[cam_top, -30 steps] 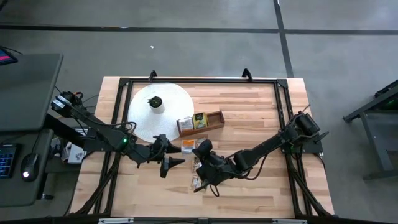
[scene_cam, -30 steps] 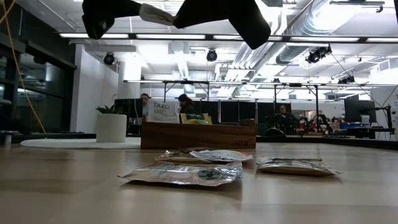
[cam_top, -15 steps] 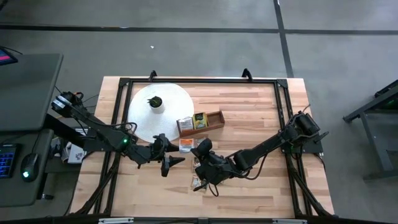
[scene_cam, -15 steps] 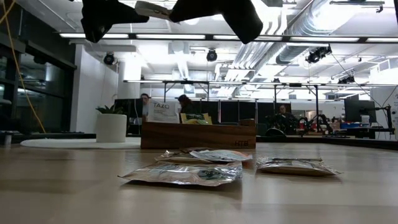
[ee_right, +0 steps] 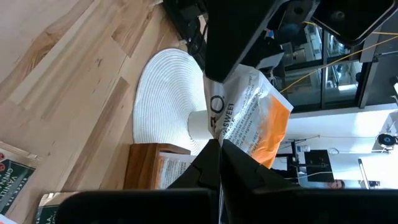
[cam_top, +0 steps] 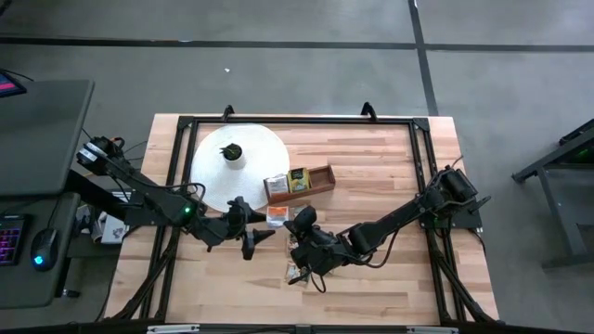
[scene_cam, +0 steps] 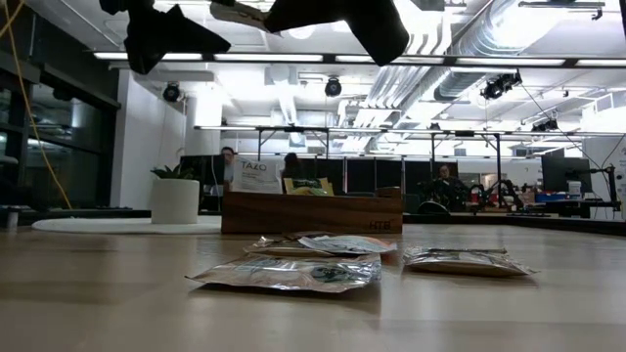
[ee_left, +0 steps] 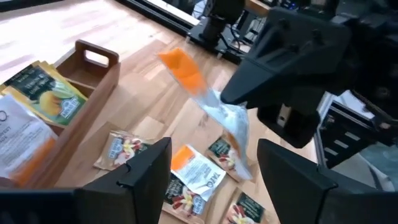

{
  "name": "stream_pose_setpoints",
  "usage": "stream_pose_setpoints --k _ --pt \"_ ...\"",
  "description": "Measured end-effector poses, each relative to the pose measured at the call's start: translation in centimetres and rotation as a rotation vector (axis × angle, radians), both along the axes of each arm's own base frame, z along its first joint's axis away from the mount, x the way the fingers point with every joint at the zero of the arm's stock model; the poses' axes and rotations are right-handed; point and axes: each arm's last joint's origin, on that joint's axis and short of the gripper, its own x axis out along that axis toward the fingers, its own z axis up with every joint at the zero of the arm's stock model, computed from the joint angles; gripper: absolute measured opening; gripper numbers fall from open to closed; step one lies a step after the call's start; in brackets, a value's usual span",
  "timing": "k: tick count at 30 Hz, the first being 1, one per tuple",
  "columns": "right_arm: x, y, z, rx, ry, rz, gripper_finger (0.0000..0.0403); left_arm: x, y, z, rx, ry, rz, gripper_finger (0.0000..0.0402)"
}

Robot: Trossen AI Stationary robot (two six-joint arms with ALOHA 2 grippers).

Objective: Pick & Place Tea
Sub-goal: Put the white tea bag into the left section of the wooden organizer

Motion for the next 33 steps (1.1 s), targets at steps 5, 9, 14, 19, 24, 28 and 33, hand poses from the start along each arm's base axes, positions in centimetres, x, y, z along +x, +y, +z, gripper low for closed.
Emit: stream_pose_setpoints --k 5,9,14,19,24,28,33 --pt "0.0 0.0 0.0 0.0 0.0 0.0 0.0 0.0 0.0 -0.1 0.0 0.009 -0.011 0.0191" --pt "0.0 0.0 0.0 0.001 0.0 0.0 0.0 0.0 0.0 -0.1 0.002 0.018 -0.019 0.0126" --pt "0.0 0.0 0.0 0.001 -0.001 0.0 0.0 -0.1 0.1 -0.3 0.032 0.035 -0.007 0.0021" --pt "0.0 0.0 0.0 0.002 -0.003 -0.001 0.0 -0.1 0.1 -0.3 0.052 0.036 -0.011 0.0004" --pt "0.0 0.3 0.3 0.003 -0.038 -0.017 0.0 -0.1 0.1 -0.3 0.091 0.036 -0.012 0.0001" --pt "-0.3 0.5 0.9 0.055 -0.074 -0.014 0.0001 -0.1 0.1 -0.2 0.097 0.029 -0.003 0.0001" --pt "-1.0 0.1 2.8 0.161 -0.171 -0.061 0.0007 0.0 0.1 0.0 0.101 0.02 0.005 0.0"
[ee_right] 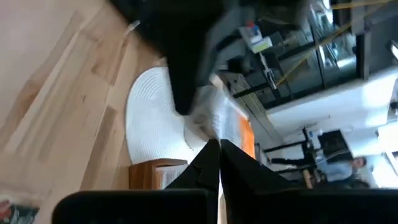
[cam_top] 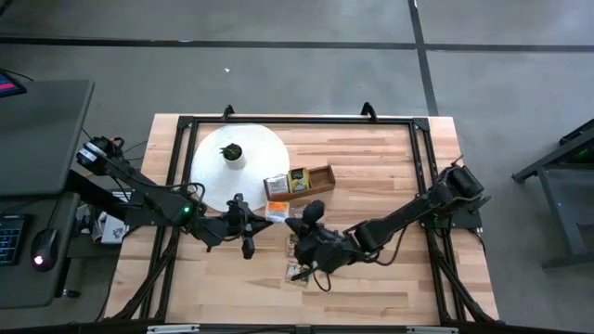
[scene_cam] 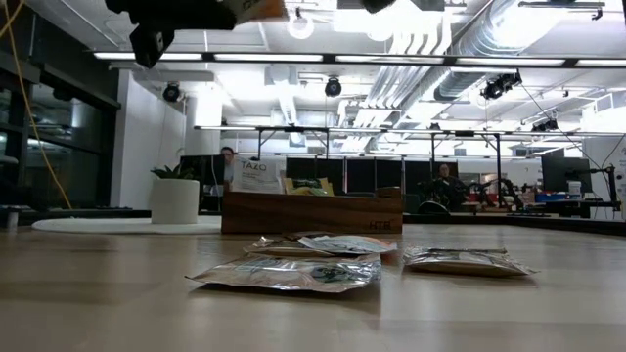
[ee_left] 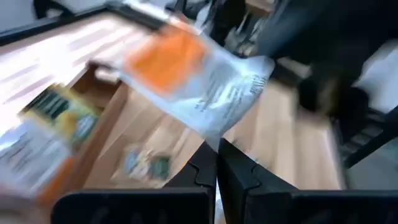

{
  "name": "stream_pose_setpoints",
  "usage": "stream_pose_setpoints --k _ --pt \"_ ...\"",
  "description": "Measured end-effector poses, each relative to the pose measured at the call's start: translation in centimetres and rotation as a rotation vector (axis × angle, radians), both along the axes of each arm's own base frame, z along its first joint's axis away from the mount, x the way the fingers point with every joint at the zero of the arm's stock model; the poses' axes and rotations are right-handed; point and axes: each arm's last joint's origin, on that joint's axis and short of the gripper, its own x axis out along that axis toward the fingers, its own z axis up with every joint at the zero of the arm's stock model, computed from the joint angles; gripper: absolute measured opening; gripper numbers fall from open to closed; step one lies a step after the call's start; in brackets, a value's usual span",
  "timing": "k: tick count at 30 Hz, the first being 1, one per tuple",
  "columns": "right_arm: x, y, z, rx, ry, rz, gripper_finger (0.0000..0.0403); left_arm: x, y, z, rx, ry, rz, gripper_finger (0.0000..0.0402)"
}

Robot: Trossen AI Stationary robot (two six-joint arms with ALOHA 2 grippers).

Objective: Pick & Place Tea
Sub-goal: Put the white tea bag into the left section of the wooden organizer

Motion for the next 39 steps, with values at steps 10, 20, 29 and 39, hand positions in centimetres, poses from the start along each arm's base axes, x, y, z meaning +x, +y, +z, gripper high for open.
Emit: stream_pose_setpoints --k 10,20,29,39 --pt "-3.3 -1.6 5.7 0.419 -0.204 -0.007 0.006 -0.5 0.2 0.3 0.054 0.023 -0.057 0.0" --pt "-3.4 -5.6 6.9 1.045 -0.088 0.129 0.0151 0.5 1.4 1.2 0.083 0.102 -0.244 0.0" --pt "-2.4 -9.1 6.4 1.213 -0.035 0.089 0.0201 0.6 1.9 2.4 0.153 0.209 -0.337 0.0" --pt "-1.5 -11.5 6.2 1.377 0.028 0.161 0.0205 0.6 1.7 2.5 0.16 0.224 -0.383 0.0"
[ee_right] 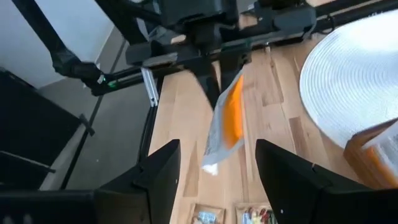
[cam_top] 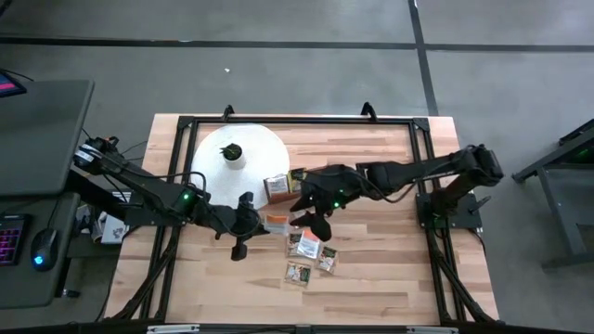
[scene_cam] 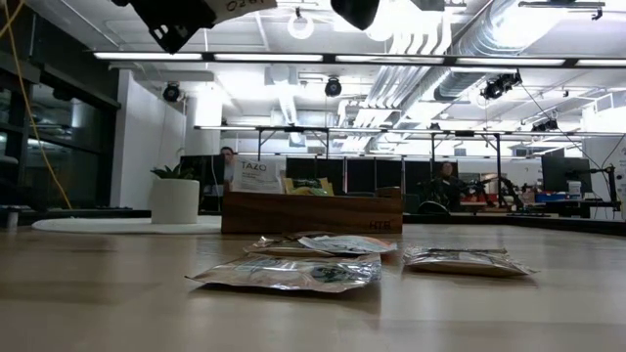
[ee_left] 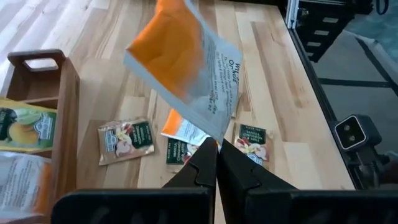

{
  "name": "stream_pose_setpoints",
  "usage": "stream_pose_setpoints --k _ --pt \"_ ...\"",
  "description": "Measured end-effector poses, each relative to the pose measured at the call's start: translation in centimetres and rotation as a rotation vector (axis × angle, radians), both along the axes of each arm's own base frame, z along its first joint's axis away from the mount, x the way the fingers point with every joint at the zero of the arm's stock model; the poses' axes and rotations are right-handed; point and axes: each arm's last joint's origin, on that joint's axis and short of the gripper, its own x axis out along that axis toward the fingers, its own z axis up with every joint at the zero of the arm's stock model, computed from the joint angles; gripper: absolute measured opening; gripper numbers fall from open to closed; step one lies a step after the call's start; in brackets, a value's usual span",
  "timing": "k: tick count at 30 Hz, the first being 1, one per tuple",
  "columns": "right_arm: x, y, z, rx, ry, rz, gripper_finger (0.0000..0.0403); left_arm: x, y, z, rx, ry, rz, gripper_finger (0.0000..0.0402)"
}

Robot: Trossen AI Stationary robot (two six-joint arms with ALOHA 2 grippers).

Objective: Pick & Place Tea
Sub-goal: Put the white tea bag into the left section of the wooden organizer

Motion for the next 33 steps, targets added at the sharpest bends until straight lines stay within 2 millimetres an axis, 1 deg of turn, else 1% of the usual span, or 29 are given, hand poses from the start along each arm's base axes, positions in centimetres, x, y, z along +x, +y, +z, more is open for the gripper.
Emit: stream_pose_setpoints --k 4,9,12,15,19,22,26,33 --pt "0.6 -1.1 -0.3 0.032 -0.003 0.006 0.0205 0.0 0.0 0.0 0.005 -0.001 0.0 0.0" --pt "1.9 -2.0 -1.8 0.128 0.029 0.052 0.0205 0.0 0.0 0.0 0.007 0.004 -0.005 0.0" --pt "2.6 -2.2 -2.3 0.143 0.019 0.065 0.0205 0.0 0.0 -0.1 0.007 0.007 -0.01 0.0" --pt "2.8 -2.4 -2.5 0.145 0.013 0.061 0.0205 -0.1 0.0 -0.1 0.004 0.011 -0.016 0.0" --pt "3.0 -3.0 -2.2 0.18 -0.019 0.067 0.0205 -0.1 -0.1 -0.2 0.0 0.021 -0.028 0.0" --pt "3.4 -3.0 -2.7 0.184 -0.01 0.072 0.0205 -0.1 -0.1 -0.2 -0.01 0.031 -0.047 0.0" --pt "4.0 -2.4 -3.6 0.194 0.006 0.09 0.0205 -0.2 -0.1 -0.3 -0.015 0.046 -0.057 0.0" --pt "5.1 -1.8 -4.6 0.254 -0.014 0.12 0.0205 -0.2 -0.1 -0.4 -0.011 0.049 -0.052 0.0"
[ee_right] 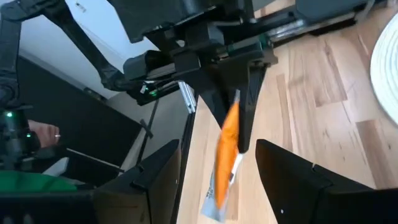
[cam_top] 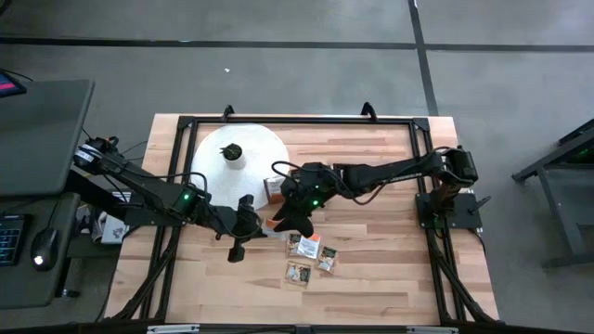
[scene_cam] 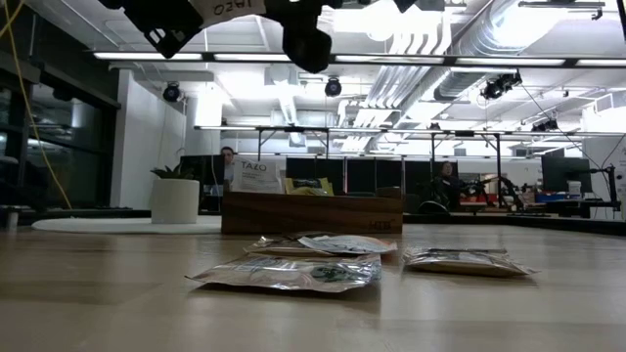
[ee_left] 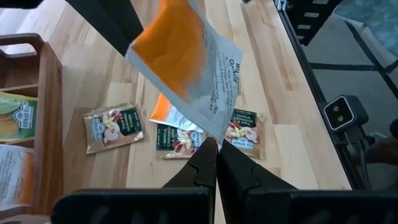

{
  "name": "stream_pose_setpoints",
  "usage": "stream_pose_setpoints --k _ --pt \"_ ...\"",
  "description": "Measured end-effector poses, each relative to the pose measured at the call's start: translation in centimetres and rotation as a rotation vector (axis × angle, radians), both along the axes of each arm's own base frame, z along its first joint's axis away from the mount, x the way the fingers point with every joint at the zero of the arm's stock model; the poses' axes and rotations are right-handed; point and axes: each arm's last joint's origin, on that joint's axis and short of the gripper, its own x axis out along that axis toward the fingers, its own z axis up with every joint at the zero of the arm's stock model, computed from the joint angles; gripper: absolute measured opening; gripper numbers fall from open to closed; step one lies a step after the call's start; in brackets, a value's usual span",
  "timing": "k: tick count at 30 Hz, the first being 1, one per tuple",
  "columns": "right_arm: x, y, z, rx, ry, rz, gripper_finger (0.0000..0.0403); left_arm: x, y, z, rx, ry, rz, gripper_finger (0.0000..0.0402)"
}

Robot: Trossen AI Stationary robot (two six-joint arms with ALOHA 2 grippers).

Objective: Pick & Place Tea
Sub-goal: Put the white tea bag into the left section of the wooden organizer

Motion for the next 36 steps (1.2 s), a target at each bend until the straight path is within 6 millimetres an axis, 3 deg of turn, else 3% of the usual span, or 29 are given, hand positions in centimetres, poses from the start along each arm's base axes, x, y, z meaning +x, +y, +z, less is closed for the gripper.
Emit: stream_pose_setpoints --k 10,20,26,32,36 --pt "-0.02 0.14 0.08 -0.004 -0.004 -0.009 0.02 -0.01 -0.01 -0.02 -0.002 0.003 -0.004 0.0" --pt "-0.08 0.2 -0.08 -0.028 0.003 -0.013 0.0159 0.02 -0.01 0.01 -0.001 -0.002 0.0 0.0" --pt "-0.13 0.17 -0.22 -0.061 0.002 -0.006 0.0112 0.03 -0.01 0.03 -0.002 -0.004 0.001 0.0" --pt "-0.2 0.17 -0.43 -0.118 -0.002 0.001 0.002 0.04 -0.01 0.04 -0.002 -0.005 0.001 0.0" --pt "-0.19 0.61 -0.47 -0.173 -0.013 -0.041 0.0012 0.03 0.0 0.03 0.0 -0.005 0.004 0.0"
